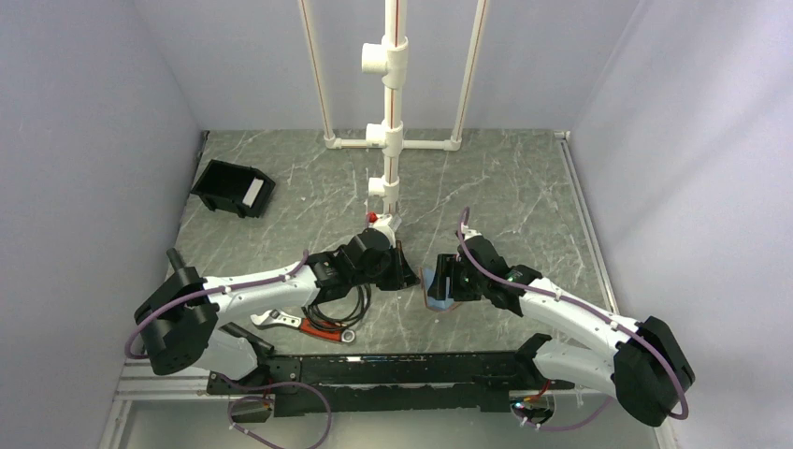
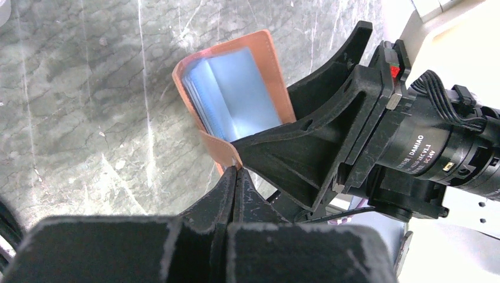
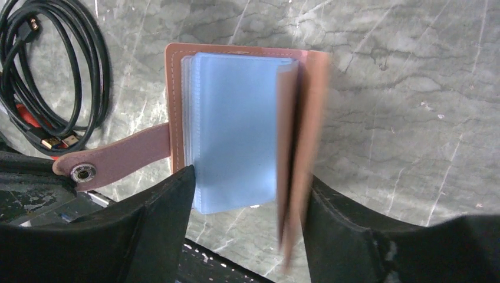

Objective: Put the credit cards into the card holder
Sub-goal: Open the card holder at the center of the board.

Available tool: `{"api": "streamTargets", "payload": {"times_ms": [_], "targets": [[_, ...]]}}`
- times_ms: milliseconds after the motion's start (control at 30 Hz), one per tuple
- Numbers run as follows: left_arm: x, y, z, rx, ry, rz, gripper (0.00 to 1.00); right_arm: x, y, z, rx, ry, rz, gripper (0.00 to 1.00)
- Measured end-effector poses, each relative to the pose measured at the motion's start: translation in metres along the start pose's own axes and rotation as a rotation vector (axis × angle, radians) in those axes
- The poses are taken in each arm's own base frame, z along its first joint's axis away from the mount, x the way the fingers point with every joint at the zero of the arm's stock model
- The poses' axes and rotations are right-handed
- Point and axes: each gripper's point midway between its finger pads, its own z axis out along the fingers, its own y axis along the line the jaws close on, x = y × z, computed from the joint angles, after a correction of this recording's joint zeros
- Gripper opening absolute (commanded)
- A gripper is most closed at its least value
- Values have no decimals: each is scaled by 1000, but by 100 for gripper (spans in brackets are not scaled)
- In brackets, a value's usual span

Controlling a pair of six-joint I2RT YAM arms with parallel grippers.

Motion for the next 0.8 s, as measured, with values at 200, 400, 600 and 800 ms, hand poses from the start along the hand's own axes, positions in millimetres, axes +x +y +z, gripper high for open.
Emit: {"api": "streamTargets", "payload": {"times_ms": [200, 400, 600, 800], "targets": [[-1, 2, -3, -13, -6, 0, 0, -3, 0, -3, 3, -22, 5, 35], [0, 6, -11, -35, 1, 0, 0, 0, -4, -2, 15, -17, 13, 17], [4, 18, -15, -84, 5, -5, 32, 1, -7, 0, 30, -14, 19, 5], [12, 28, -14, -106, 25, -23, 48, 4, -11, 6, 47, 0, 47, 0]]}}
